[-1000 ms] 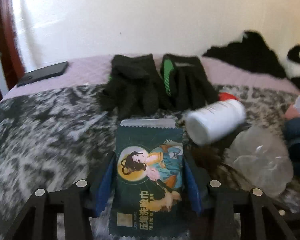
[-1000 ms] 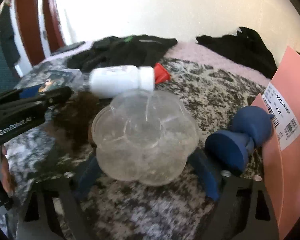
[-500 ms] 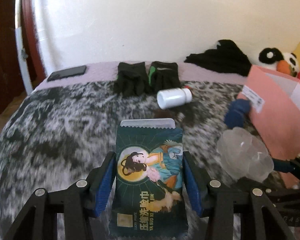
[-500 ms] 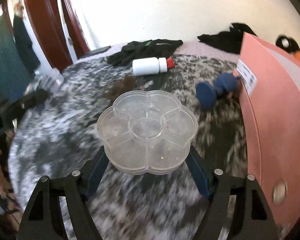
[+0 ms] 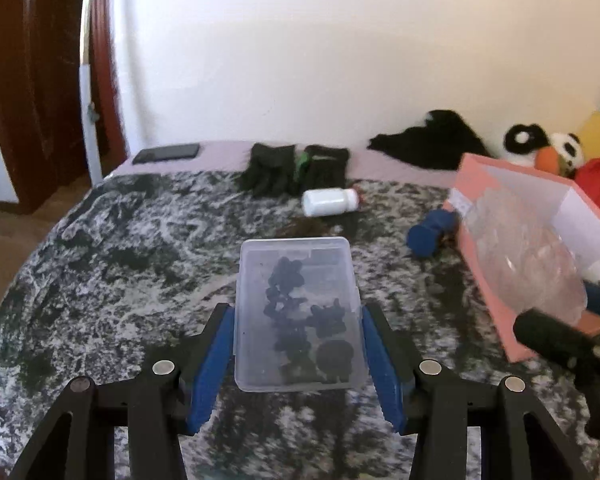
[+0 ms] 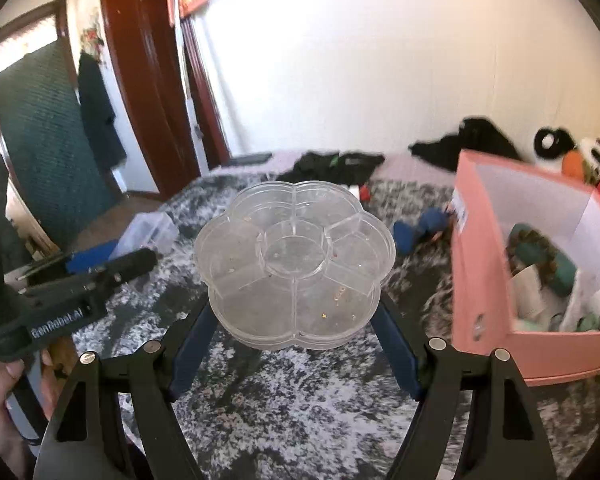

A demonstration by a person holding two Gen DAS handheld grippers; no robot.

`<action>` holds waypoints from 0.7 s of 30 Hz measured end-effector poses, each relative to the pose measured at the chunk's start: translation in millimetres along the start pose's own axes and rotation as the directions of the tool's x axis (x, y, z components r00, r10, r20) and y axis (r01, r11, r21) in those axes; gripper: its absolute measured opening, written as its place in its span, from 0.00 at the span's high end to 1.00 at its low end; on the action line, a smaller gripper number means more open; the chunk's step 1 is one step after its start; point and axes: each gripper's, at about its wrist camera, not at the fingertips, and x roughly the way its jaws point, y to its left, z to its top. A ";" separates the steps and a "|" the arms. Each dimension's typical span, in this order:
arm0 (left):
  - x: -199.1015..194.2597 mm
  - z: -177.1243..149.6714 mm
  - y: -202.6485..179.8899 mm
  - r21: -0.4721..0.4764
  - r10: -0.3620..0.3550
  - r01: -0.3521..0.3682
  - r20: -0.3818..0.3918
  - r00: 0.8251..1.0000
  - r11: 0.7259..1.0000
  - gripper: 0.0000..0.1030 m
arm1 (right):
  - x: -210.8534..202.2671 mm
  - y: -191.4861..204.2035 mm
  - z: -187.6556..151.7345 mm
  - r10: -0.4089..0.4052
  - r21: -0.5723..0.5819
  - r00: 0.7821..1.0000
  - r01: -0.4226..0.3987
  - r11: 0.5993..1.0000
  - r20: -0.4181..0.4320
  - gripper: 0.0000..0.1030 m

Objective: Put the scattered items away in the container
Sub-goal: 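Carry the clear box and flower container to the pink box and release both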

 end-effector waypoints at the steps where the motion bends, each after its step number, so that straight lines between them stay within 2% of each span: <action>1: -4.4 1.3 -4.6 0.006 -0.005 0.005 0.006 1.000 1.000 0.46 | -8.0 -2.5 0.8 -0.004 0.001 1.000 0.004 1.000 0.013 0.22; 12: -36.1 24.9 -77.4 0.116 -0.048 0.040 0.066 0.997 0.992 0.46 | -82.5 -60.1 8.9 -0.091 0.075 0.985 0.080 0.994 0.144 0.22; 21: -21.9 47.0 -168.0 0.221 -0.142 0.122 0.078 0.987 0.968 0.46 | -133.4 -125.9 8.4 -0.212 0.180 0.953 0.175 0.968 0.217 0.22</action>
